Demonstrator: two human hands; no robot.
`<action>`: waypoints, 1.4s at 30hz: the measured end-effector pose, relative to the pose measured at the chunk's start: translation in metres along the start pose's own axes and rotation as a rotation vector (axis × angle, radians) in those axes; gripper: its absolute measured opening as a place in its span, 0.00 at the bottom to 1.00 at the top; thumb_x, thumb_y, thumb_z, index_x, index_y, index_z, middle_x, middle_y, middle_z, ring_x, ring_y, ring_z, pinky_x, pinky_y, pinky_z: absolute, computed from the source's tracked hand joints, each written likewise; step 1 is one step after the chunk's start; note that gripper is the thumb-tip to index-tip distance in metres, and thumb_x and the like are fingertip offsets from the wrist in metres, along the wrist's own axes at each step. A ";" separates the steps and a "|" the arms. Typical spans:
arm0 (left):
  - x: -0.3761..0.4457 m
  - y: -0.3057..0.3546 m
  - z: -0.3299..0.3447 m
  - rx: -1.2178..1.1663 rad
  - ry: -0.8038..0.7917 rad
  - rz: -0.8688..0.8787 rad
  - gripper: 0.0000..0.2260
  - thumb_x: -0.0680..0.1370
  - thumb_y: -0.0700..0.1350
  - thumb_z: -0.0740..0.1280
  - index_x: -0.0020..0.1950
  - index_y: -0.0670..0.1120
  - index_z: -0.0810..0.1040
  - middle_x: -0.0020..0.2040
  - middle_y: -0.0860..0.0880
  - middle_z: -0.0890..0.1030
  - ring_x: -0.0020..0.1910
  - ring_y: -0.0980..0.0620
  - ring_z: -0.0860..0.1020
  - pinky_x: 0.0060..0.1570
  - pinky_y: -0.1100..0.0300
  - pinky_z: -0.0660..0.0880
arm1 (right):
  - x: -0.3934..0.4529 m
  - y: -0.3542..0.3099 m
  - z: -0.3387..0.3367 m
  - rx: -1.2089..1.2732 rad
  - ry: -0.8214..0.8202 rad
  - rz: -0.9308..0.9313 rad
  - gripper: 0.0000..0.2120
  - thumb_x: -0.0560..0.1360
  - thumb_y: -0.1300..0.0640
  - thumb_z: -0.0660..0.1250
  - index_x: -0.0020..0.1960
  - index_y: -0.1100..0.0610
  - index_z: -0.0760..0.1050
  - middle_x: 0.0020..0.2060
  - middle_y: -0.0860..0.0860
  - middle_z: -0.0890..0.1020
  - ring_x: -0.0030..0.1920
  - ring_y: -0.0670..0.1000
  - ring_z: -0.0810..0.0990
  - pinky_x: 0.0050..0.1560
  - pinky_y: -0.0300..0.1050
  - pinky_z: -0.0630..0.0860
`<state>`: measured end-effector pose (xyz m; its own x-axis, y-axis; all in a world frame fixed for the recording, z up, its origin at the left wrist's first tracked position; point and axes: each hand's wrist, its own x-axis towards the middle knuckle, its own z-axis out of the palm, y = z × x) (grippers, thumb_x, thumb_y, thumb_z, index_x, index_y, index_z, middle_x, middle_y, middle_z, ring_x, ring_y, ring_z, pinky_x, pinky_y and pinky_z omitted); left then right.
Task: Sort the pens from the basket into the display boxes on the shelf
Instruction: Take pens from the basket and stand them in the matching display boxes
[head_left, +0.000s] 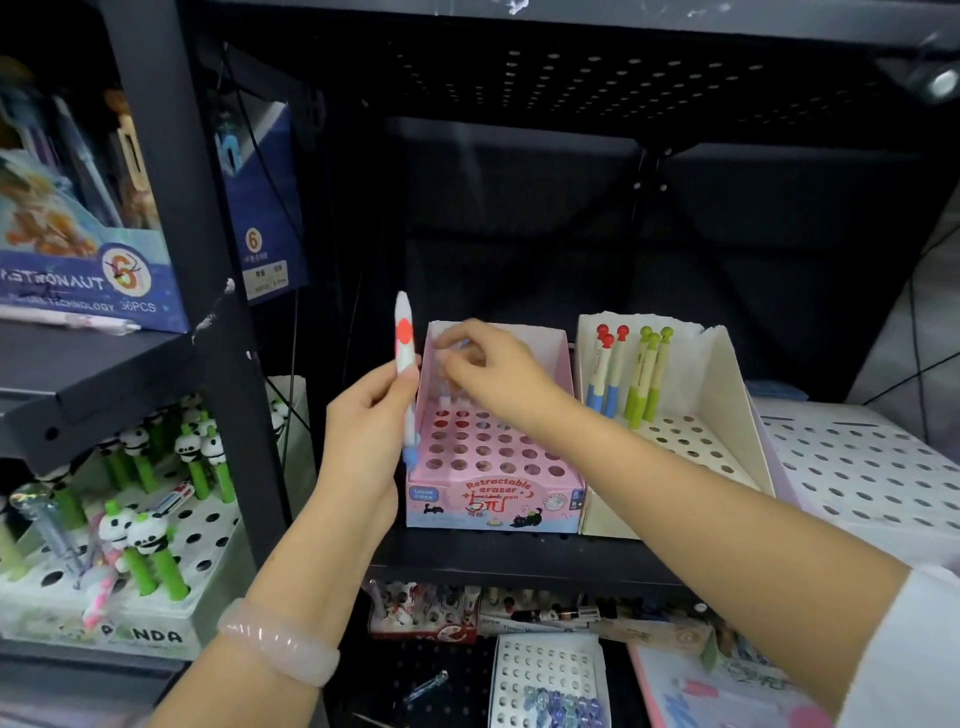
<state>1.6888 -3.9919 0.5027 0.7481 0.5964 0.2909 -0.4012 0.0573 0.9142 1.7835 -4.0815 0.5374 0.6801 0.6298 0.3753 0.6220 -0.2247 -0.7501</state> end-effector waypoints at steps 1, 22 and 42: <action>0.001 0.001 0.001 -0.023 0.012 -0.010 0.09 0.79 0.44 0.62 0.45 0.53 0.81 0.35 0.52 0.82 0.35 0.56 0.80 0.33 0.65 0.76 | -0.007 0.000 0.000 0.102 -0.063 0.090 0.10 0.79 0.55 0.60 0.58 0.56 0.73 0.38 0.49 0.80 0.36 0.44 0.78 0.34 0.29 0.74; -0.015 -0.009 0.029 0.225 -0.060 -0.090 0.03 0.75 0.39 0.68 0.46 0.46 0.78 0.38 0.47 0.83 0.34 0.54 0.82 0.34 0.67 0.76 | -0.016 0.020 -0.046 0.825 0.248 0.336 0.14 0.77 0.65 0.61 0.60 0.55 0.70 0.40 0.53 0.79 0.38 0.47 0.78 0.37 0.37 0.76; -0.007 -0.044 -0.021 0.721 -0.109 -0.020 0.22 0.77 0.36 0.59 0.67 0.56 0.71 0.55 0.53 0.80 0.42 0.66 0.74 0.31 0.79 0.67 | 0.033 0.026 0.024 -0.190 0.188 0.113 0.10 0.74 0.63 0.62 0.56 0.58 0.73 0.40 0.48 0.79 0.52 0.52 0.77 0.65 0.36 0.55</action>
<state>1.6899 -3.9816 0.4541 0.8151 0.5155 0.2644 0.0328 -0.4966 0.8674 1.8133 -4.0486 0.5173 0.7980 0.4478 0.4033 0.5879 -0.4315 -0.6842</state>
